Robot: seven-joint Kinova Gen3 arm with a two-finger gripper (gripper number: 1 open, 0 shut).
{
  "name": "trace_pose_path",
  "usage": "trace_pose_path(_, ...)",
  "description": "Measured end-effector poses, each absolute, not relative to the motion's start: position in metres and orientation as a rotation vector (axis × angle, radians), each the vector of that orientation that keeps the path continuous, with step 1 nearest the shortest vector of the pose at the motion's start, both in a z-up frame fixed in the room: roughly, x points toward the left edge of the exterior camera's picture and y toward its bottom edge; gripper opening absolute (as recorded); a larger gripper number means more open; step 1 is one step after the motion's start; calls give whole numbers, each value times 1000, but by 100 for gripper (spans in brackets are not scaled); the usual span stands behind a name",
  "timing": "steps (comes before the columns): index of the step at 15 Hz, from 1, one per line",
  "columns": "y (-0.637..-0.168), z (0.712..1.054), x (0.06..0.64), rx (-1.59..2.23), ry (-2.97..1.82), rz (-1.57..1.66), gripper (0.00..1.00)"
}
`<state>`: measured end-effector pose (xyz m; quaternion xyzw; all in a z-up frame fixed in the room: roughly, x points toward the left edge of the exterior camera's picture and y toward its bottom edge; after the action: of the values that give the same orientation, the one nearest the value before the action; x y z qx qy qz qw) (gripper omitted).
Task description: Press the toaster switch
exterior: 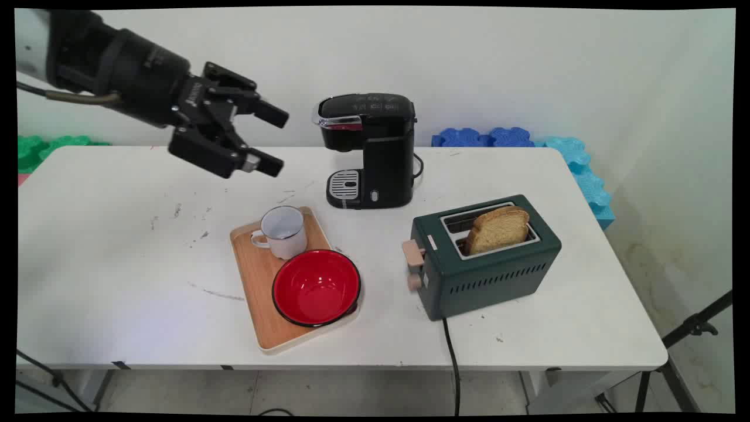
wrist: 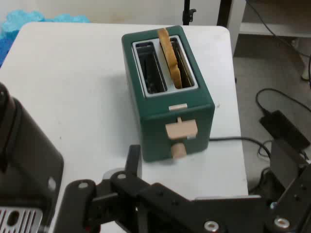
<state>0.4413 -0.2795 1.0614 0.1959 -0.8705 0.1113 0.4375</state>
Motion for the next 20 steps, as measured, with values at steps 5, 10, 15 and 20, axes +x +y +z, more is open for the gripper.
trace_pose_path(5,-292,1060,391,501,-2162,295,100)
trace_pose_path(10,-309,1041,351,514,-2203,316,100)
trace_pose_path(15,-328,1007,319,539,-2257,328,0)
trace_pose_path(20,-339,982,301,598,-2283,303,0)
